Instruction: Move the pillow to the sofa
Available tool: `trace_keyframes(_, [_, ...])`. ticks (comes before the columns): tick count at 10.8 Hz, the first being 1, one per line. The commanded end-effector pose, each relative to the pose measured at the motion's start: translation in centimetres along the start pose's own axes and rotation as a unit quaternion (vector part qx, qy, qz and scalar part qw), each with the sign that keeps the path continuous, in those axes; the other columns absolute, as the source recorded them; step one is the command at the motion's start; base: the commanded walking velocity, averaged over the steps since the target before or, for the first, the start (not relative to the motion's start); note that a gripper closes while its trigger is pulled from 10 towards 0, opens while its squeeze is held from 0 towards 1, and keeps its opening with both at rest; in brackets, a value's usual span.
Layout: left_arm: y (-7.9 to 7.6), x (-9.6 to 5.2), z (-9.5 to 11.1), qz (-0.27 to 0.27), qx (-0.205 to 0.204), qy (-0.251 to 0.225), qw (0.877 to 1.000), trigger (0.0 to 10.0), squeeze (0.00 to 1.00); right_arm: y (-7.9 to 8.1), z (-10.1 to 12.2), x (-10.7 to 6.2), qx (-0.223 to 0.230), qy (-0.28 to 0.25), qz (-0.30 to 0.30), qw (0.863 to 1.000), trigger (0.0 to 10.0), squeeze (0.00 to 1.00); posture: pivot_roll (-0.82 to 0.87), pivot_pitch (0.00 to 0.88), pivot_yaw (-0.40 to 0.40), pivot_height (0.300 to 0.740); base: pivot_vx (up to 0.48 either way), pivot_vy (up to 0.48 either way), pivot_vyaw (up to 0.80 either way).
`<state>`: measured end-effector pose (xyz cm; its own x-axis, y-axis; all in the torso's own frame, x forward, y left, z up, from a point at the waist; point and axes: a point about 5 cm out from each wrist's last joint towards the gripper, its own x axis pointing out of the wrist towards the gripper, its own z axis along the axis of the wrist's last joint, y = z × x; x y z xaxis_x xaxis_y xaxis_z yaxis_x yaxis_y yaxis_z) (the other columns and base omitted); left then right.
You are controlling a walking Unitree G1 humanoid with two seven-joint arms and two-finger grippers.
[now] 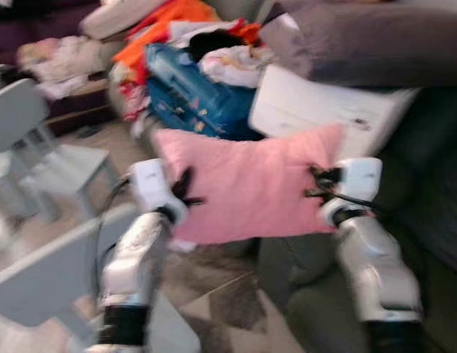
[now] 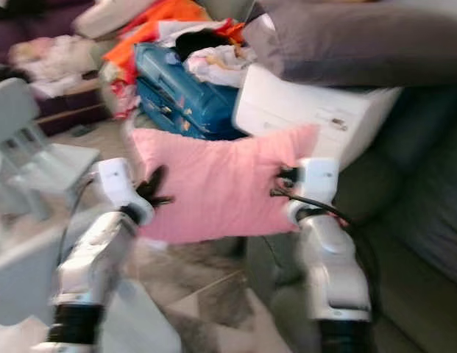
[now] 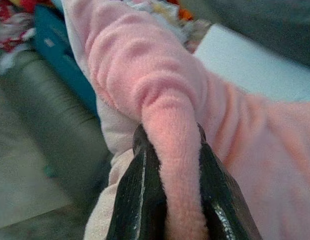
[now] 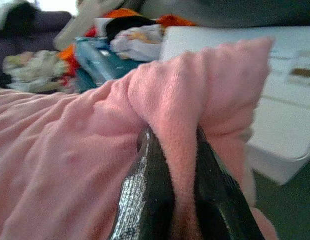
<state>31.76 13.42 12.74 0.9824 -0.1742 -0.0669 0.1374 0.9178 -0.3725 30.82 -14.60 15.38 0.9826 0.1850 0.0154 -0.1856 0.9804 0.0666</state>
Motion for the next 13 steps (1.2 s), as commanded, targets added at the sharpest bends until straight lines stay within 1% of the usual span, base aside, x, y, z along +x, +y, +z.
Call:
trace_keyframes(1, [-1.46,0.39,0.45,-0.027,0.001,-0.008,1.000,10.0,0.00,-0.44,0.81,-0.03,-0.006,-0.013,-0.002,1.000,10.0,0.00,-0.20,0.000,0.021,0.740,0.000,0.000,-0.80])
trace_keyframes(10, [-1.79,0.33,0.10,-0.036,-0.005,0.003,0.999,10.0,0.00,-0.66,0.77,-0.04,-0.008,-0.010,-0.004,1.000,10.0,0.00,-0.20,0.000,0.019,0.740,0.000,0.000,-0.80])
trace_keyframes(13, [-1.74,0.62,0.37,-0.036,-0.014,-0.003,0.999,10.0,0.00,-0.69,0.80,-0.01,-0.008,-0.011,-0.006,1.000,10.0,0.00,-0.20,0.000,0.021,0.740,0.000,0.000,-0.80])
